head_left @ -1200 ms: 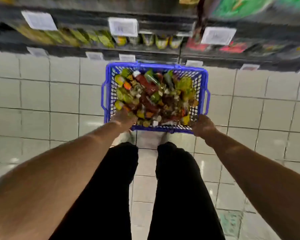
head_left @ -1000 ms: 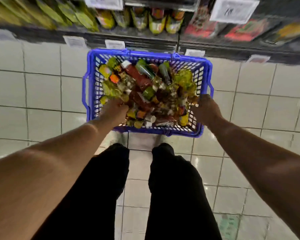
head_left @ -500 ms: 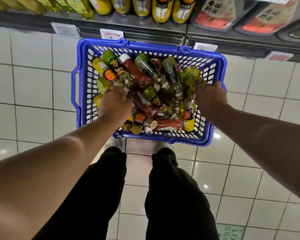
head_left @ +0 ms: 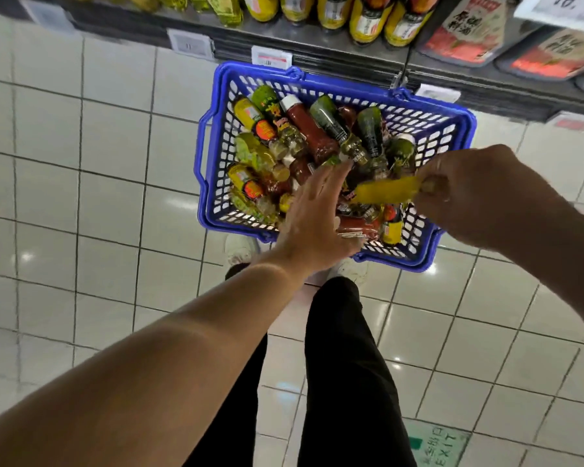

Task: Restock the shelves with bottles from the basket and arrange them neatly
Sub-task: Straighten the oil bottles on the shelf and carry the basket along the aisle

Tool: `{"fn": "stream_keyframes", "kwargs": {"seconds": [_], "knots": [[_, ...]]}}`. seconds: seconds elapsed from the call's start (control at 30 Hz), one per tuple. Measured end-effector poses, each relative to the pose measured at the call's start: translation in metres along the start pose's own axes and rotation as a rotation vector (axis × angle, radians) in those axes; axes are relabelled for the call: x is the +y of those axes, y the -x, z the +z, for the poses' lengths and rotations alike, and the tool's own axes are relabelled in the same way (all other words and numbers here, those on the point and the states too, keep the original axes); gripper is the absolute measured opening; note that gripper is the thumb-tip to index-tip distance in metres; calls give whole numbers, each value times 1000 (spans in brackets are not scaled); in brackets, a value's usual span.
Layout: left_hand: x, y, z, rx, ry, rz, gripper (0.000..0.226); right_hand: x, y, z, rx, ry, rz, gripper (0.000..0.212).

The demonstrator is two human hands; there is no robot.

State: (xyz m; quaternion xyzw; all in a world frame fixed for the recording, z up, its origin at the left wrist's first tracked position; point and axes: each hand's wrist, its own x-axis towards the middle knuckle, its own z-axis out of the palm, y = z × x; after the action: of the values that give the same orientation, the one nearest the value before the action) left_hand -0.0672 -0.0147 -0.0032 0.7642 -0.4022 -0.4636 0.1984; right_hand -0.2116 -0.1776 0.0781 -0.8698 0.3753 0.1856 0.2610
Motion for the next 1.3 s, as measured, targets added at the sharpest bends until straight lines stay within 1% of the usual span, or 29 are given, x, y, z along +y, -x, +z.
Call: {"fn": "stream_keyframes", "kwargs": {"seconds": [0.07, 0.1, 0.13, 0.17, 0.23, 0.27, 0.3, 0.33, 0.37, 0.4, 0.43, 0.47, 0.5, 0.53, 0.6, 0.63, 0.67, 0.7, 0.73, 0.8, 0.83, 0.9, 0.97, 1.07, 1.17, 1.23, 1.3], "knots": [[1, 5, -6, -25, 8, 18, 119, -25, 7, -7, -98, -93, -18, 18], [-1, 8, -9, -36, 10, 25, 116, -36, 9, -8, -155, -149, -21, 21], [-6, 11, -14, -35, 10, 35, 105, -47, 8, -9, -209, -211, -20, 22], [-12, 14, -18, -24, 2, 46, 86, -56, 6, -8, -247, -262, -22, 23], [-27, 20, -30, -20, -26, 54, 42, -69, -3, 0, -270, -305, -34, 22], [-36, 22, -35, -35, -23, 46, 27, -73, -9, 5, -273, -314, -44, 21], [-44, 23, -40, -37, -15, 40, 19, -79, -15, 11, -283, -332, -63, 22], [-52, 24, -46, -15, -8, 31, 20, -83, -22, 19, -306, -388, -69, 24], [-61, 25, -52, 25, 0, 7, 21, -87, -31, 27, -345, -500, -42, 29], [-70, 26, -58, 66, 6, -40, 21, -92, -41, 34, -396, -670, 38, 36], [-80, 25, -63, 94, 6, -104, 22, -96, -54, 43, -434, -859, 159, 45], [-91, 24, -66, 112, 3, -182, 21, -98, -68, 54, -427, -991, 293, 52], [-102, 23, -69, 130, 0, -270, 21, -99, -83, 67, -374, -1038, 406, 55], [-112, 22, -72, 150, 5, -359, 23, -101, -100, 81, -299, -952, 452, 55], [-131, 22, -76, 183, 76, -505, 29, -109, -126, 112, -211, -672, 427, 54], [-140, 21, -77, 189, 137, -553, 30, -117, -135, 125, -221, -577, 403, 52], [-147, 22, -78, 185, 190, -588, 30, -126, -143, 138, -270, -546, 391, 53], [-154, 22, -79, 175, 226, -610, 34, -136, -150, 150, -315, -556, 412, 59], [-159, 22, -80, 163, 248, -625, 38, -146, -156, 161, -325, -542, 449, 66], [-167, 23, -83, 169, 290, -647, 44, -160, -167, 174, -308, -432, 490, 74], [-169, 23, -84, 179, 326, -655, 43, -163, -173, 179, -301, -382, 491, 71], [-171, 24, -87, 184, 412, -665, 41, -162, -180, 185, -248, -346, 493, 58], [-171, 26, -92, 179, 435, -673, 44, -159, -175, 185, -178, -283, 486, 56], [-167, 31, -106, 179, 391, -686, 46, -158, -151, 172, -46, -228, 414, 58], [-148, 42, -128, 161, 461, -646, 46, -153, -123, 137, -24, -319, 375, 56], [-129, 53, -146, 153, 514, -587, 43, -146, -100, 100, -5, -428, 306, 50], [-101, 69, -168, 144, 574, -518, 42, -142, -74, 47, 8, -405, 188, 47]]}}
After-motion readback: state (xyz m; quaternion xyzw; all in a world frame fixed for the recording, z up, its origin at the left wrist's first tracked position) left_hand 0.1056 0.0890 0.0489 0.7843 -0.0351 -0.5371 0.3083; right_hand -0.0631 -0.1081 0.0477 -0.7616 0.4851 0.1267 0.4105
